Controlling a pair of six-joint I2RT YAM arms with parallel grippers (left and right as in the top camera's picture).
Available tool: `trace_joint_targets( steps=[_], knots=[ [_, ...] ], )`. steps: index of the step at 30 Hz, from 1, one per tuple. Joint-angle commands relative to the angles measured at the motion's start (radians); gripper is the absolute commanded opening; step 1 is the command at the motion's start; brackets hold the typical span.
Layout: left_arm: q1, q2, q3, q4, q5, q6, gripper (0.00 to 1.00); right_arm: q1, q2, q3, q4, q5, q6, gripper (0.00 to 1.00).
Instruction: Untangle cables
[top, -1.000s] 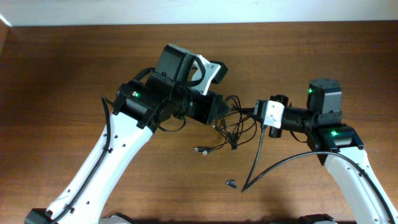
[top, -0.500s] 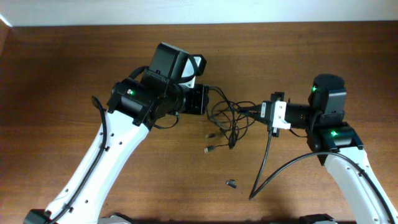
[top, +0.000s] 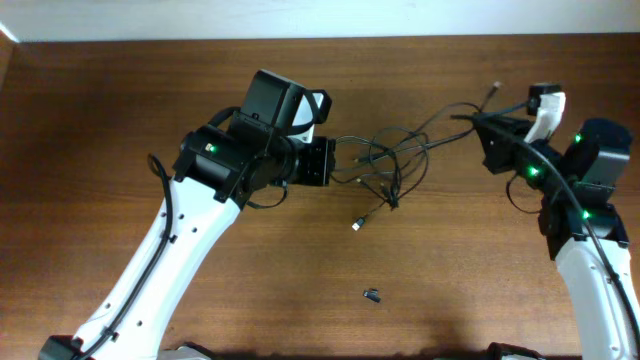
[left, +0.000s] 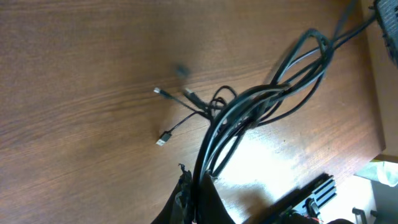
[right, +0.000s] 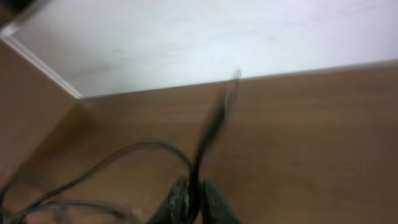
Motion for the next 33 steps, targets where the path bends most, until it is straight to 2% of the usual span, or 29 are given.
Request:
trace_joint_targets(
  steps=[1, 3, 4, 6, 8, 11, 13, 15, 17, 20, 25, 31, 33],
  knots=[
    [0.005, 0.002, 0.009, -0.008, -0.011, -0.002, 0.0, -0.063, 0.004, 0.008, -0.067, 0.109, 0.027, 0.61],
    [0.005, 0.002, 0.009, -0.008, -0.006, -0.002, 0.0, -0.061, 0.01, 0.008, -0.088, 0.081, 0.015, 0.99],
    [0.005, 0.002, 0.009, -0.008, -0.006, -0.002, 0.0, -0.061, 0.01, 0.008, -0.089, 0.046, -0.035, 0.99],
    [0.005, 0.002, 0.009, -0.006, 0.01, -0.002, 0.0, -0.061, 0.01, 0.008, -0.095, -0.202, -0.346, 0.99],
    [0.004, 0.002, 0.009, -0.001, 0.025, -0.002, 0.0, -0.061, 0.01, 0.008, -0.113, -0.308, -0.494, 0.99],
    [0.004, 0.002, 0.009, 0.032, 0.224, 0.063, 0.0, -0.039, 0.01, 0.008, -0.189, -0.407, -0.783, 1.0],
    [0.004, 0.002, 0.009, 0.059, 0.343, 0.124, 0.0, 0.009, 0.01, 0.008, -0.24, -0.417, -0.919, 0.99],
    [0.004, 0.002, 0.009, 0.058, 0.401, 0.183, 0.0, 0.071, 0.01, 0.008, -0.296, -0.416, -1.097, 0.91],
    [0.004, 0.002, 0.009, 0.059, 0.449, 0.187, 0.0, 0.126, 0.01, 0.008, -0.332, -0.411, -1.238, 0.78],
    [0.004, 0.002, 0.009, 0.06, 0.542, 0.186, 0.0, 0.172, 0.01, 0.008, -0.329, -0.363, -1.257, 0.65],
    [0.004, 0.002, 0.009, 0.063, 0.626, 0.186, 0.0, 0.178, 0.01, 0.008, -0.325, -0.364, -1.257, 0.61],
    [0.004, 0.002, 0.009, 0.096, 0.638, 0.129, 0.0, 0.226, 0.01, 0.008, -0.31, -0.363, -1.257, 0.6],
    [0.004, 0.002, 0.009, 0.101, 0.638, 0.116, 0.0, 0.242, 0.01, 0.008, -0.3, -0.364, -1.257, 0.56]
  ],
)
